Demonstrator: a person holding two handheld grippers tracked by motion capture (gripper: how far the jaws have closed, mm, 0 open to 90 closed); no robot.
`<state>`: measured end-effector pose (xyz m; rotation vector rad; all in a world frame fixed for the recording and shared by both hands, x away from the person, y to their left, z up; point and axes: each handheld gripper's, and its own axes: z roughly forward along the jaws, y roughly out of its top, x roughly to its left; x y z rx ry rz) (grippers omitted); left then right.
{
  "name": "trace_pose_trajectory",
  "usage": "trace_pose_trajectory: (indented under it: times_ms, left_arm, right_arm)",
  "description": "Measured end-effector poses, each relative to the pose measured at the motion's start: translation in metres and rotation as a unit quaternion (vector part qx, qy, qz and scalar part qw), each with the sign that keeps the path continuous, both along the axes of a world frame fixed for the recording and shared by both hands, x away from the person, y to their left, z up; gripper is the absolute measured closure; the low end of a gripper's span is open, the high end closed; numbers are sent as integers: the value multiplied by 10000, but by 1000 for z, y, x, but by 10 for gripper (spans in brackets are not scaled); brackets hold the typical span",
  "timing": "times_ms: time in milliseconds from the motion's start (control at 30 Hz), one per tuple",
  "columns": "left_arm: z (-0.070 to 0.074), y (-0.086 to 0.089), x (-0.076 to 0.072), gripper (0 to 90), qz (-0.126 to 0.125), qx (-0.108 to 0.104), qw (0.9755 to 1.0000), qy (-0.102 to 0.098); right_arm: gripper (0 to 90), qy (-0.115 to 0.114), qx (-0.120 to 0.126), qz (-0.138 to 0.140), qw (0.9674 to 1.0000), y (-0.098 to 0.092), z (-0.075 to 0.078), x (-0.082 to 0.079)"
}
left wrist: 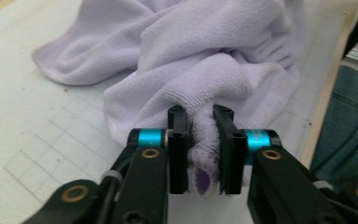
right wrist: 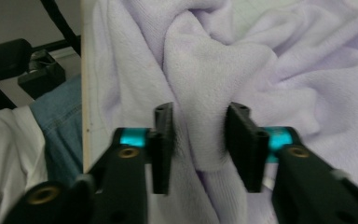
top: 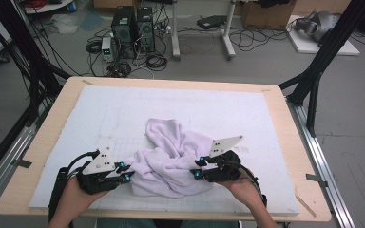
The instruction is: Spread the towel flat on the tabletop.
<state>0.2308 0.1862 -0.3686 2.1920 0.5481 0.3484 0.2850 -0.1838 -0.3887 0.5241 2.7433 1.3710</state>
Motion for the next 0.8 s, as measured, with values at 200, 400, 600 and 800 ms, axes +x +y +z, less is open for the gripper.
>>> trace_pose_trajectory:
  times_ms: [200,400,600,800]
  left_arm:
    - [8,5,11,516,115,-315,9994,-12]
    - [3,-6,44,503,187,-401,9990,41]
    - [-22,-27,75,538,200,-11,9990,388]
    - [-46,-41,91,506,129,251,9971,712]
  right_arm:
    - [521,-82,275,-391,9988,-22,10,5]
    - [524,-34,114,-605,9981,-24,4,19]
    - [524,94,-318,-506,9982,-5,-17,29]
    - [540,162,-593,-474,9970,8,-34,33]
